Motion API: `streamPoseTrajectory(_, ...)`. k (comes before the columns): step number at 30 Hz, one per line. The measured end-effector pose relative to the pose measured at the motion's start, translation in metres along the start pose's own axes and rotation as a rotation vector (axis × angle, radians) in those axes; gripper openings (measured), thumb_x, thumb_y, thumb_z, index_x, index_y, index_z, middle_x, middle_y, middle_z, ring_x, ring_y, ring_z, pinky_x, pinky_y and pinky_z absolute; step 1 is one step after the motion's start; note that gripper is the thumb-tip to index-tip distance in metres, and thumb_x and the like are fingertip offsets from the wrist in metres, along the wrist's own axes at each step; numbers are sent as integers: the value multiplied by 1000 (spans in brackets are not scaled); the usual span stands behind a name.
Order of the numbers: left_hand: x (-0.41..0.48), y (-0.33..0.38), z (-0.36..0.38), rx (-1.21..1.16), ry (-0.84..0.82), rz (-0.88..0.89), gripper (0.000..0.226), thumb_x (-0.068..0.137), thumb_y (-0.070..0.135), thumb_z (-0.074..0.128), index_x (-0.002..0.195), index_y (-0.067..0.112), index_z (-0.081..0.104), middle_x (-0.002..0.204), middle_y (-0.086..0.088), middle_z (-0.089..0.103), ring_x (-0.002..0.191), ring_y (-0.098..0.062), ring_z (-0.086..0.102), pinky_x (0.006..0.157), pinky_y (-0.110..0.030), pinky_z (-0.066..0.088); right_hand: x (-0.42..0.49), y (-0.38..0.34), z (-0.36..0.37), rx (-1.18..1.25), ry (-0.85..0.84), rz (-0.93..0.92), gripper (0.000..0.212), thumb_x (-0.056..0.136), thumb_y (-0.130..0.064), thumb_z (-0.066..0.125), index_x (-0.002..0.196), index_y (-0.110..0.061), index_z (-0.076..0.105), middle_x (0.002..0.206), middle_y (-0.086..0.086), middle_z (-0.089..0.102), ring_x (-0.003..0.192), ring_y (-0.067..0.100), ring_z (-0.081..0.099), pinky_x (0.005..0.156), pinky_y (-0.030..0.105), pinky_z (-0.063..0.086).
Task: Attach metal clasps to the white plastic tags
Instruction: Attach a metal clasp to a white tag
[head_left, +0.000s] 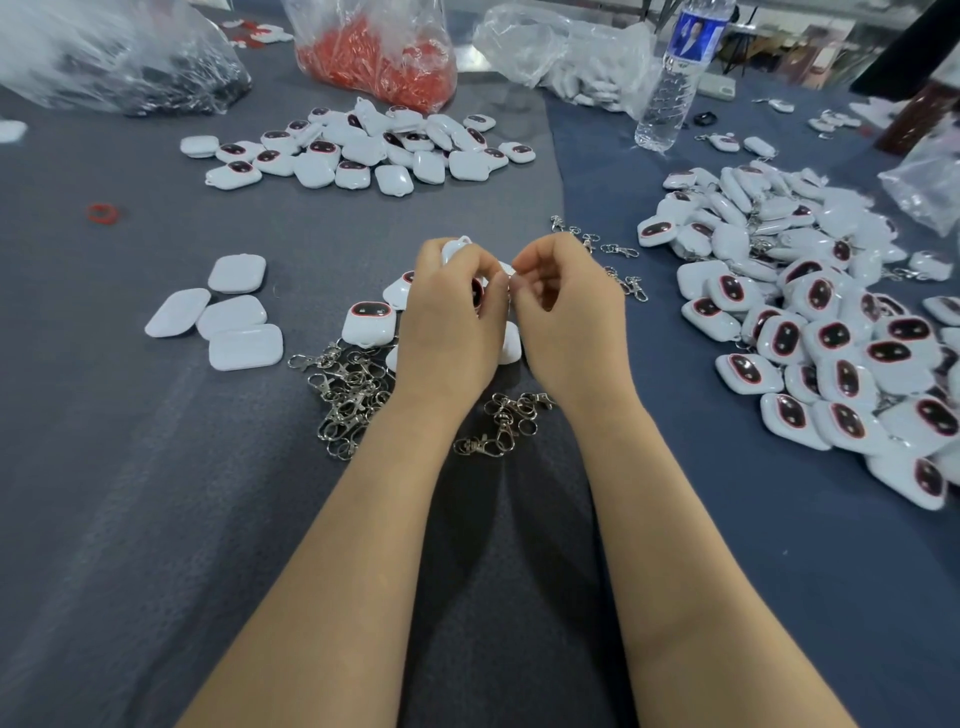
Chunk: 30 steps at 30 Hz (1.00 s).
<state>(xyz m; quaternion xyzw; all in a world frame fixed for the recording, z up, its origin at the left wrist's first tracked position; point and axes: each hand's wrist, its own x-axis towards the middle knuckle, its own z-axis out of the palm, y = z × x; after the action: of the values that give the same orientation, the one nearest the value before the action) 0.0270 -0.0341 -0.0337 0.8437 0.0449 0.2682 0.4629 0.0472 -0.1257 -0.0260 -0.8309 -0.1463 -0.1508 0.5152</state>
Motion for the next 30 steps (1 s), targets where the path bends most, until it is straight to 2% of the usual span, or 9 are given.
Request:
streamPoseTrajectory(4,0,-2,1,35,-1,14,11,92,12,54,92,3,60,109,-3,47,85,-4,44,74,-19,35,-1,0,0,-31,-1,-31,17,86,2,54,85,-15,52,79,1,57,68,8,46,63,11,37)
streamPoseTrajectory(6,0,-3,1,23,-9,-7,11,91,12,55,92,3,62,112,-5,49,86,2,43,72,-11,31,-1,0,-1,-12,5,-13,17,87,1,54,83,-16,51,74,-3,54,64,4,44,61,11,37)
streamPoseTrajectory(8,2,-4,0,1,-17,-43,9,89,11,58,92,4,63,112,-7,51,95,-2,42,69,0,27,0,0,-1,29,12,10,23,87,0,55,79,-20,48,71,-9,51,62,0,45,61,9,38)
streamPoseTrajectory(10,3,-3,0,-28,-12,-79,9,89,11,59,91,6,65,109,-4,52,89,2,44,70,5,25,1,0,-2,76,25,27,27,87,0,56,76,-24,47,70,-13,50,61,-5,46,62,7,38)
streamPoseTrajectory(13,3,-1,-1,-36,-28,-82,9,91,12,56,91,7,63,106,0,48,88,0,45,72,-6,30,2,0,-2,116,28,36,20,88,-1,54,84,-20,52,74,-9,54,61,-7,51,61,6,39)
streamPoseTrajectory(17,2,-2,0,22,-54,-50,10,94,12,50,94,7,60,116,-6,46,89,-11,47,78,-21,35,1,4,-1,-30,-37,-5,17,87,-2,56,86,-18,61,80,3,64,67,6,53,62,9,41)
streamPoseTrajectory(21,1,-2,1,19,-25,-26,11,95,13,50,91,7,59,113,-3,45,84,-7,44,74,-20,34,4,6,-3,-17,-7,54,8,86,-9,63,83,-15,65,76,-4,65,69,4,57,63,6,42)
streamPoseTrajectory(27,1,-2,2,2,-3,-4,10,93,16,54,90,9,61,111,-2,46,87,-9,47,74,-20,36,5,7,-5,-86,-39,83,11,88,-19,63,77,-19,64,73,-8,62,63,0,52,60,5,37)
streamPoseTrajectory(30,3,-3,2,16,2,-7,9,91,15,58,91,8,64,114,-6,51,92,-10,49,73,-9,35,8,8,-7,-31,-36,149,11,88,-18,61,78,-19,65,71,-7,64,63,2,53,58,7,37)
